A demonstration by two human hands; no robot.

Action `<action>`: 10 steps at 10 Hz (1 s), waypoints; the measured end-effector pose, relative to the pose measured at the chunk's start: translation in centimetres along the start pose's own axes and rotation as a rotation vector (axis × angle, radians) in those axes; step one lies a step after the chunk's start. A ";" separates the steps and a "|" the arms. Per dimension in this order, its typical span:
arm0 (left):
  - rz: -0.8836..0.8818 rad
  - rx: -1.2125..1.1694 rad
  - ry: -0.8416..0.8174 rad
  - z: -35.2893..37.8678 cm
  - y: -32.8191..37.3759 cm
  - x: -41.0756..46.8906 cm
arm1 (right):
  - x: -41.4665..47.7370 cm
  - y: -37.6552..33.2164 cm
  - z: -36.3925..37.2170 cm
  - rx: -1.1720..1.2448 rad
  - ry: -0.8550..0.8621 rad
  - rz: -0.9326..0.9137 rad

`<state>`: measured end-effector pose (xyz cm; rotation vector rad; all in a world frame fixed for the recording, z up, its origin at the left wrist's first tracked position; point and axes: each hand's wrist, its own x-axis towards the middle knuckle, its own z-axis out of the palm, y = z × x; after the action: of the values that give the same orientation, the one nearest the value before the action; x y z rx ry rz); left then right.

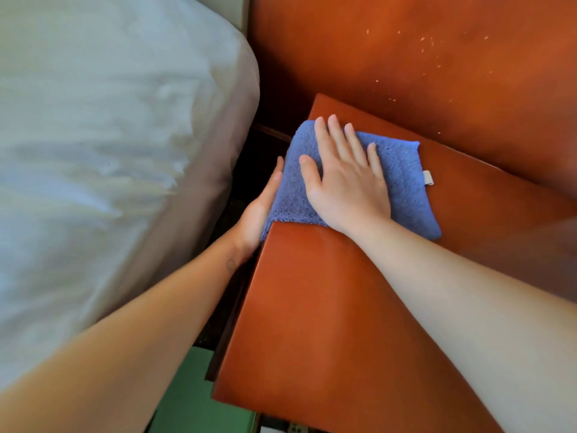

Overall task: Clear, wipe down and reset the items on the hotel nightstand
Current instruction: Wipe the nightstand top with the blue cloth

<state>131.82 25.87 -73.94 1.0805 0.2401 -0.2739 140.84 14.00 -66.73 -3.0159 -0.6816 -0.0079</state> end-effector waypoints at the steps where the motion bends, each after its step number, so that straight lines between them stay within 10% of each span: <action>1: 0.024 0.041 0.066 0.1 -0.7 -2.2 | -2.9 -1.0 0.0 0.014 -0.001 -0.022; 5: -0.017 0.121 0.113 2.4 -1.1 -12.2 | -16.3 -2.2 -0.2 0.063 0.011 -0.019; 8: 0.352 1.792 0.208 7.2 -0.7 -13.5 | -21.8 3.4 -0.8 0.070 0.006 0.084; 10: 0.390 1.925 0.105 15.0 -3.7 -11.3 | -25.4 11.1 -1.6 0.039 -0.029 0.191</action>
<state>120.84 11.98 -66.60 2.9975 -0.2702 -0.0083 122.67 -7.00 -66.05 -3.0352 -0.3875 0.0560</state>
